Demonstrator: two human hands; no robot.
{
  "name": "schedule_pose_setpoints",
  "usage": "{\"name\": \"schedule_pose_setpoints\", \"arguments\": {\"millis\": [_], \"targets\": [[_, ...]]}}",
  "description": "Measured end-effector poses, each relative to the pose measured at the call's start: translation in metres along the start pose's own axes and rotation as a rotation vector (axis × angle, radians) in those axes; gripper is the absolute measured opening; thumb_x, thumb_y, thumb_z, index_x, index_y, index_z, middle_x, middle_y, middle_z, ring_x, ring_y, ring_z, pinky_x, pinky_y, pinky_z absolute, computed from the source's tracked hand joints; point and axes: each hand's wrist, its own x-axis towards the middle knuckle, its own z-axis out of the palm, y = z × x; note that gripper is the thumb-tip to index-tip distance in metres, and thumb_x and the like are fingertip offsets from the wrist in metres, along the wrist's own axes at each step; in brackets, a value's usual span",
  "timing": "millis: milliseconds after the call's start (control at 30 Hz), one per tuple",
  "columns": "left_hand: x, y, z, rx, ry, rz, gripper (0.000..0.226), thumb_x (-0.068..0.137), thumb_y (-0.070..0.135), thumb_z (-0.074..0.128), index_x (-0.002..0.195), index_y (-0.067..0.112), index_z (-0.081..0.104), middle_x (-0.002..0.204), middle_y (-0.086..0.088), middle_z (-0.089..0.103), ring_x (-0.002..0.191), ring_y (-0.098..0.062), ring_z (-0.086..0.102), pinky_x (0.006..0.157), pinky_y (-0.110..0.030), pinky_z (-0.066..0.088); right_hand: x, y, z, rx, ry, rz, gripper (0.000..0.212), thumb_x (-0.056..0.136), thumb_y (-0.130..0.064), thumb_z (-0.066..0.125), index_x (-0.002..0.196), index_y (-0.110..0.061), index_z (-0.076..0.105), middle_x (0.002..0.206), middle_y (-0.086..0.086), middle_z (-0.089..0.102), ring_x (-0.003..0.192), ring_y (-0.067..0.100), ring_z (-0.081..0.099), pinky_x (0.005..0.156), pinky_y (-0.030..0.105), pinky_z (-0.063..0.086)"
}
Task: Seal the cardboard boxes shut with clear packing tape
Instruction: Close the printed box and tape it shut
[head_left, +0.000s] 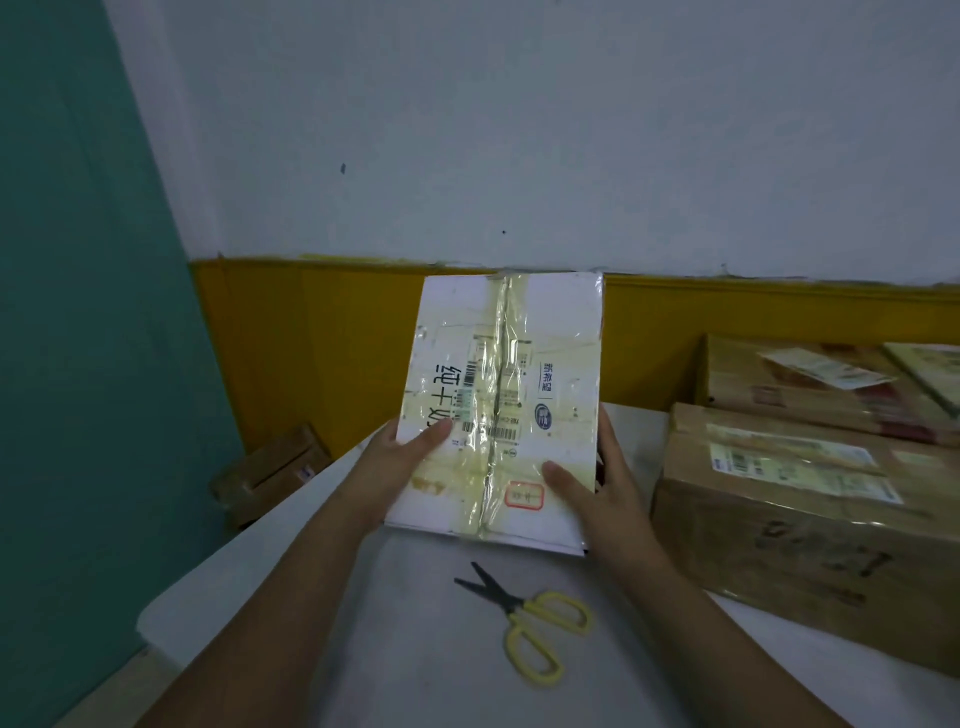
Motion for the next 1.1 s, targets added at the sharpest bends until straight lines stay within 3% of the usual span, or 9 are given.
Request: {"name": "schedule_pose_setpoints", "arguments": {"millis": [100, 233, 433, 567, 633, 700, 833, 967, 1100], "targets": [[-0.005, -0.002, -0.001, 0.015, 0.019, 0.059, 0.028, 0.087, 0.043, 0.072, 0.112, 0.034, 0.065, 0.107, 0.010, 0.075, 0.089, -0.006, 0.075, 0.069, -0.024, 0.059, 0.001, -0.006, -0.001, -0.011, 0.018, 0.006, 0.079, 0.085, -0.024, 0.076, 0.147, -0.042, 0.029, 0.135, -0.014, 0.055, 0.117, 0.009, 0.059, 0.087, 0.037, 0.059], [-0.018, -0.004, -0.006, 0.019, 0.019, 0.081, 0.040, 0.081, 0.045, 0.072, 0.119, 0.031, 0.065, 0.113, 0.004, 0.075, 0.096, -0.014, 0.075, 0.073, -0.031, 0.061, 0.009, -0.026, 0.004, -0.016, 0.122, 0.099, 0.086, 0.066, -0.080, 0.066, 0.138, -0.063, 0.021, 0.146, -0.001, 0.041, 0.125, 0.018, 0.052, 0.102, 0.050, 0.049], [-0.018, 0.039, -0.009, -0.019, 0.219, 0.180, 0.058, 0.081, 0.050, 0.075, 0.129, 0.023, 0.057, 0.119, 0.000, 0.071, 0.105, -0.023, 0.070, 0.090, -0.049, 0.058, -0.006, -0.048, 0.020, -0.256, 0.103, -0.107, 0.080, 0.084, -0.062, 0.049, 0.154, -0.044, 0.014, 0.152, -0.008, 0.020, 0.139, 0.016, 0.033, 0.114, 0.048, 0.037], [-0.016, 0.076, -0.006, 0.092, 0.294, 0.293, 0.078, 0.069, 0.067, 0.075, 0.128, 0.024, 0.050, 0.136, -0.003, 0.052, 0.116, -0.021, 0.061, 0.097, -0.048, 0.054, -0.004, -0.073, 0.021, -0.389, 0.086, -0.349, 0.074, 0.095, -0.063, 0.045, 0.156, -0.043, 0.010, 0.164, -0.021, 0.010, 0.148, -0.007, 0.008, 0.120, 0.030, 0.022], [-0.022, 0.078, 0.000, 0.140, 0.320, 0.379, 0.085, 0.073, 0.059, 0.071, 0.142, 0.018, 0.043, 0.150, -0.004, 0.034, 0.126, -0.020, 0.052, 0.103, -0.043, 0.051, -0.007, -0.085, 0.025, -0.306, 0.194, -0.350, 0.072, 0.091, -0.072, 0.045, 0.154, -0.045, 0.022, 0.154, -0.019, 0.038, 0.141, 0.001, 0.036, 0.114, 0.036, 0.039], [-0.028, 0.073, 0.008, 0.159, 0.357, 0.420, 0.089, 0.077, 0.053, 0.069, 0.149, 0.013, 0.036, 0.157, 0.000, 0.024, 0.129, -0.016, 0.047, 0.101, -0.032, 0.050, -0.013, -0.094, 0.028, -0.273, 0.407, -0.331, 0.065, 0.089, -0.071, 0.048, 0.146, -0.039, 0.046, 0.114, -0.016, 0.070, 0.097, -0.001, 0.064, 0.083, 0.027, 0.056], [-0.034, 0.067, 0.013, 0.101, 0.418, 0.465, 0.070, 0.090, 0.030, 0.071, 0.148, 0.007, 0.038, 0.158, 0.001, 0.022, 0.104, 0.007, 0.051, 0.073, 0.001, 0.045, -0.016, -0.108, 0.030, -0.696, 0.608, -0.434, 0.062, 0.098, -0.065, 0.030, 0.133, -0.027, 0.064, 0.063, -0.005, 0.065, 0.056, 0.007, 0.057, 0.053, 0.030, 0.046], [-0.041, 0.095, -0.004, 0.173, 0.444, 0.556, 0.064, 0.090, 0.035, 0.069, 0.142, 0.009, 0.042, 0.148, -0.001, 0.026, 0.115, -0.006, 0.045, 0.077, 0.001, 0.043, -0.021, -0.134, 0.035, -0.701, 0.532, -0.505, 0.052, 0.099, -0.058, 0.040, 0.123, -0.023, 0.070, 0.063, -0.004, 0.066, 0.055, 0.009, 0.059, 0.052, 0.030, 0.049], [-0.035, 0.151, -0.033, 0.489, 0.398, 0.590, 0.056, 0.091, 0.039, 0.071, 0.137, 0.016, 0.050, 0.139, -0.002, 0.024, 0.121, -0.015, 0.040, 0.102, -0.011, 0.036, -0.022, -0.156, 0.032, -0.507, 0.366, -0.348, 0.056, 0.095, -0.056, 0.050, 0.080, -0.008, 0.075, 0.067, 0.005, 0.071, 0.064, 0.018, 0.068, 0.068, 0.037, 0.055]]}}
